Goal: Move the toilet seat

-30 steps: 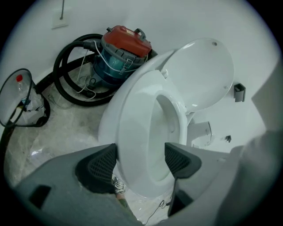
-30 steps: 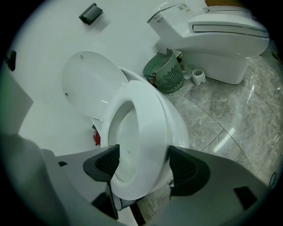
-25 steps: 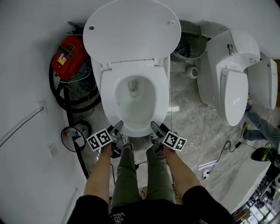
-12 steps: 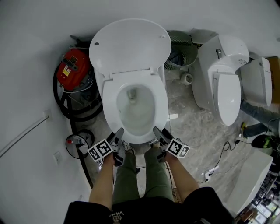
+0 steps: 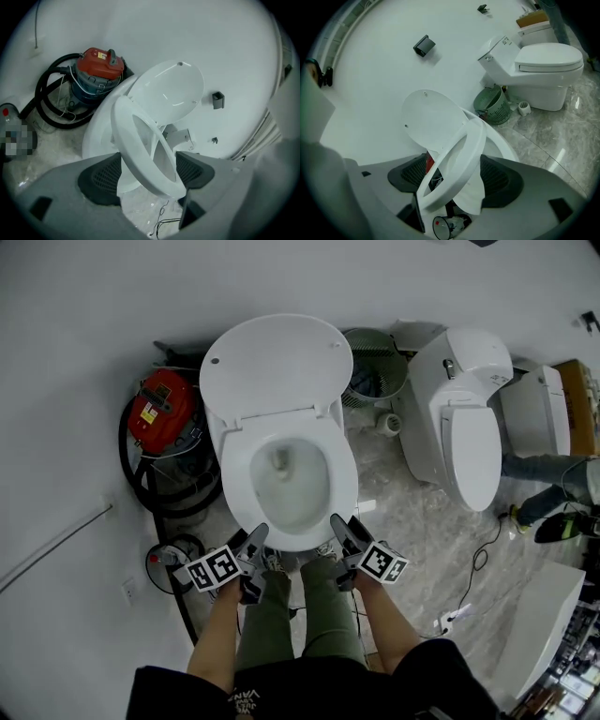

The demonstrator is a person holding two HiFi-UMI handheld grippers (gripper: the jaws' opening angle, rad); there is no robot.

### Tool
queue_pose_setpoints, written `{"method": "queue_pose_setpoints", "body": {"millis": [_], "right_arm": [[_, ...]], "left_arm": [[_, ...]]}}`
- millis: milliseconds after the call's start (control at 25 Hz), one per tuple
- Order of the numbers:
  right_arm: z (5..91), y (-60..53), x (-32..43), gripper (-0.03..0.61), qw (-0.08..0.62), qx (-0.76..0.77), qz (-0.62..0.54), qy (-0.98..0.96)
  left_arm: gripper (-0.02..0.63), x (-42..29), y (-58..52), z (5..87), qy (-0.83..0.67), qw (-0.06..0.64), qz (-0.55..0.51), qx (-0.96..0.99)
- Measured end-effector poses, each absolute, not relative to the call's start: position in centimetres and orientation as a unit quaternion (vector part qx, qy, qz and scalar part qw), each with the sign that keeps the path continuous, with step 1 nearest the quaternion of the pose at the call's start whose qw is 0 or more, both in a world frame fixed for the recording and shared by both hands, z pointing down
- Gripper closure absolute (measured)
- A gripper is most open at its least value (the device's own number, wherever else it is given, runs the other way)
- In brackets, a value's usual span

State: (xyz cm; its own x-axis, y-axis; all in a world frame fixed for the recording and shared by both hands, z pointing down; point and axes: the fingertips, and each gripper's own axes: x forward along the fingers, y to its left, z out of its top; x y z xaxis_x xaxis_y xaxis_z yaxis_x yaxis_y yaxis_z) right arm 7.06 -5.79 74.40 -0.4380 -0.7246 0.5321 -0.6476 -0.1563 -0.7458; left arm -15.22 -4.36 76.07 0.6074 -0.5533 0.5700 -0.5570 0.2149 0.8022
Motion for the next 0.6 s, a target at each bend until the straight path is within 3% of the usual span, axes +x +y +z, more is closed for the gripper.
{"method": "queue_pose_setpoints", "body": {"millis": [600], "right_arm": [[66.8,-10.3,6.8,0.238,0.083,-0.508,-0.519,0.683]], "left_arm": [[0.245,-15.8,-8.8,69.1,-0.445,0.606,-0.010,0.659]]}}
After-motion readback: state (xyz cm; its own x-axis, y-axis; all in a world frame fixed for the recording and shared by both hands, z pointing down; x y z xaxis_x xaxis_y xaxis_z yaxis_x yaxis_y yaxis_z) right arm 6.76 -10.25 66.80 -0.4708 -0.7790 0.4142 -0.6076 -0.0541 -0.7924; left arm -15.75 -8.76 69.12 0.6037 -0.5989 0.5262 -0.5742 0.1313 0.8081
